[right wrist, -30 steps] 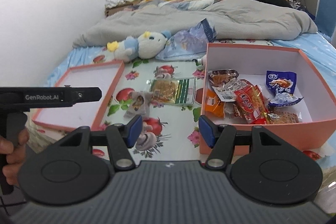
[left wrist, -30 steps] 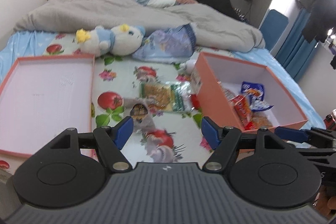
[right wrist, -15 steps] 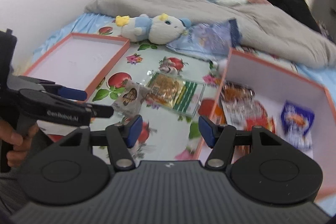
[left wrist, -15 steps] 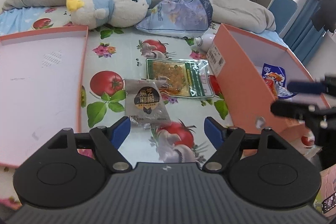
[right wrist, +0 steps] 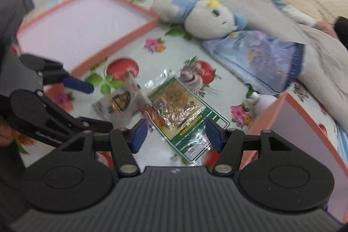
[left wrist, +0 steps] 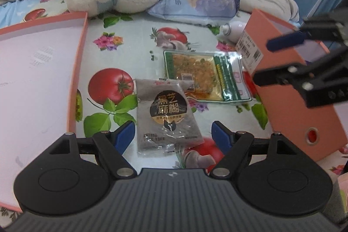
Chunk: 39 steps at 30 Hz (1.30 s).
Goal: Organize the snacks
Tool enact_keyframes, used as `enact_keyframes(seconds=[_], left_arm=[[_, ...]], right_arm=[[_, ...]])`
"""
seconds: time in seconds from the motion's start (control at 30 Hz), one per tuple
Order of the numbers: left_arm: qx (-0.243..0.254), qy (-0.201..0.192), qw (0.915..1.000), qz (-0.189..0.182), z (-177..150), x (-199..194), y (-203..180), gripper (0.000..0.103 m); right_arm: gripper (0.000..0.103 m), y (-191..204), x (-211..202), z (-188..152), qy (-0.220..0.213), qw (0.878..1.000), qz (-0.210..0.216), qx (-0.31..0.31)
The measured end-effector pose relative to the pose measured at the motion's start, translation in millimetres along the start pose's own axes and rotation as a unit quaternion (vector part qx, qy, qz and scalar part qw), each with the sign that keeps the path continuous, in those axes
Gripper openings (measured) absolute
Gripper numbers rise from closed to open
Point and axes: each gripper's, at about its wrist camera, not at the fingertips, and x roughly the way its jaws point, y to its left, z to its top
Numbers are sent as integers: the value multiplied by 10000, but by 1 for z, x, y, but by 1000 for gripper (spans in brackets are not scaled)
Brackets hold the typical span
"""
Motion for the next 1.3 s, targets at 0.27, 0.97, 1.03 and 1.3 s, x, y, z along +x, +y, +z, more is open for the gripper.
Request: enact_keyframes(seconds=[0.27, 0.97, 1.03, 1.3], left_arm=[[43, 109, 9996, 271, -3, 23, -2, 81], [-61, -90, 9998, 140, -8, 27, 6, 72], [-86, -106, 9998, 137, -8, 26, 8, 69], [-54, -141, 9999, 69, -9, 25, 12, 61]], right_arm=[[89, -12, 51, 29, 370, 9922, 584, -1033], [98, -14, 139, 56, 1679, 9487, 1678, -2089], [98, -10, 144, 54, 1865, 9457, 1563, -2153], [97, -1, 155, 52, 2241, 9444, 1518, -1868]])
